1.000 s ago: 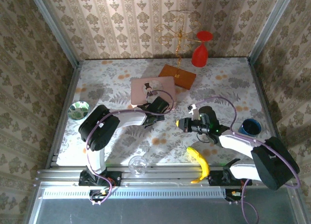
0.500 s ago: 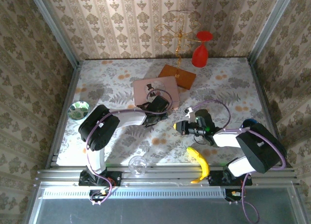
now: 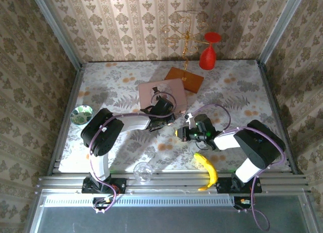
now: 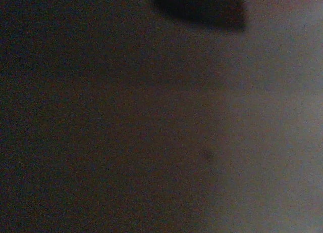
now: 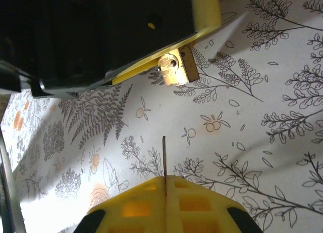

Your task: Unlock the padlock with the key

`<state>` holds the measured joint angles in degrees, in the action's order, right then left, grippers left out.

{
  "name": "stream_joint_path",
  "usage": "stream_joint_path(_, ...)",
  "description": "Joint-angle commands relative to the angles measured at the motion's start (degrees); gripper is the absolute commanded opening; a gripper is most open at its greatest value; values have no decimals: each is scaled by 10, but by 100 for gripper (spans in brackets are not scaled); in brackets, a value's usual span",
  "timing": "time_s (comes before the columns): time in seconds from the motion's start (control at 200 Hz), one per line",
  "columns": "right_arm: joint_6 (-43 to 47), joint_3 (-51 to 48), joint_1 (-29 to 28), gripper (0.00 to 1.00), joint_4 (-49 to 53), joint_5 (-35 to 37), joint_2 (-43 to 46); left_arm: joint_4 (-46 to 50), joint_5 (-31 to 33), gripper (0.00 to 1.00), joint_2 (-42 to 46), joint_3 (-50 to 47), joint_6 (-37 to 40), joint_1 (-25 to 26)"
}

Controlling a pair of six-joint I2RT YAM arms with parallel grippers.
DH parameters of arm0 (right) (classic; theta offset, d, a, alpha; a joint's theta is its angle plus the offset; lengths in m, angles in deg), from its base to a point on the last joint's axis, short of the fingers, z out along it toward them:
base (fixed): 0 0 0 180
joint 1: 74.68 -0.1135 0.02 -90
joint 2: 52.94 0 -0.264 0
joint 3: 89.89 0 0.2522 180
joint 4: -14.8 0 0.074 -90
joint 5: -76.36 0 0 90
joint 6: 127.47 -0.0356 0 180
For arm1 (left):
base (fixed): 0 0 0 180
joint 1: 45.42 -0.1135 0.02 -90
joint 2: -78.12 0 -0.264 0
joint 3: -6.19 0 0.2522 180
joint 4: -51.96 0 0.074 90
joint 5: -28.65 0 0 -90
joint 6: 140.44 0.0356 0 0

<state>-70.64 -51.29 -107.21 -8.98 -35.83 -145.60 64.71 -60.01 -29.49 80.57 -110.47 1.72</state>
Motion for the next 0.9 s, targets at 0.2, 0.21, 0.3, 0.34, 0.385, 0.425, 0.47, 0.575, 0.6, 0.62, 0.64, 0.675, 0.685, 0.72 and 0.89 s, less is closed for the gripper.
stream_joint_path(0.2, 10, 22, -4, 0, -36, 10, -41, -69, -51, 0, 28, -10, -30, -3)
stream_joint_path(0.21, 10, 23, -4, 0, -37, 10, -43, -70, -52, 0, 28, -11, -30, -3)
stream_joint_path(0.3, 15, 26, -4, 0, -48, 2, -56, -70, -57, 0, 29, -10, -26, -4)
stream_joint_path(0.34, 16, 27, -4, 0, -55, 1, -61, -69, -57, 0, 30, -12, -24, -4)
stream_joint_path(0.385, 18, 28, -4, 0, -60, 1, -68, -69, -57, 0, 32, -14, -23, -5)
stream_joint_path(0.425, 20, 30, -4, 0, -63, 2, -72, -70, -58, 0, 34, -17, -24, -6)
stream_joint_path(0.47, 20, 30, -4, 0, -67, 3, -75, -71, -58, 0, 35, -20, -24, -6)
stream_joint_path(0.575, 19, 30, -4, 0, -71, 12, -75, -73, -60, 0, 41, -27, -24, -9)
stream_joint_path(0.6, 19, 30, -4, 0, -70, 15, -73, -73, -60, 0, 41, -28, -24, -9)
stream_joint_path(0.62, 20, 29, -4, 0, -70, 17, -72, -72, -60, 0, 42, -29, -23, -9)
stream_joint_path(0.64, 20, 29, -4, 0, -69, 19, -70, -72, -60, 0, 42, -29, -23, -10)
stream_joint_path(0.675, 21, 29, -4, 0, -68, 22, -68, -73, -62, 0, 43, -30, -24, -10)
stream_joint_path(0.685, 21, 28, -4, 0, -67, 22, -67, -73, -62, 0, 43, -30, -23, -10)
stream_joint_path(0.72, 22, 29, -4, 0, -64, 23, -64, -72, -63, 0, 43, -29, -23, -10)
stream_joint_path(0.89, 28, 33, -4, 0, -53, 32, -56, -68, -71, 0, 40, -27, -21, -11)
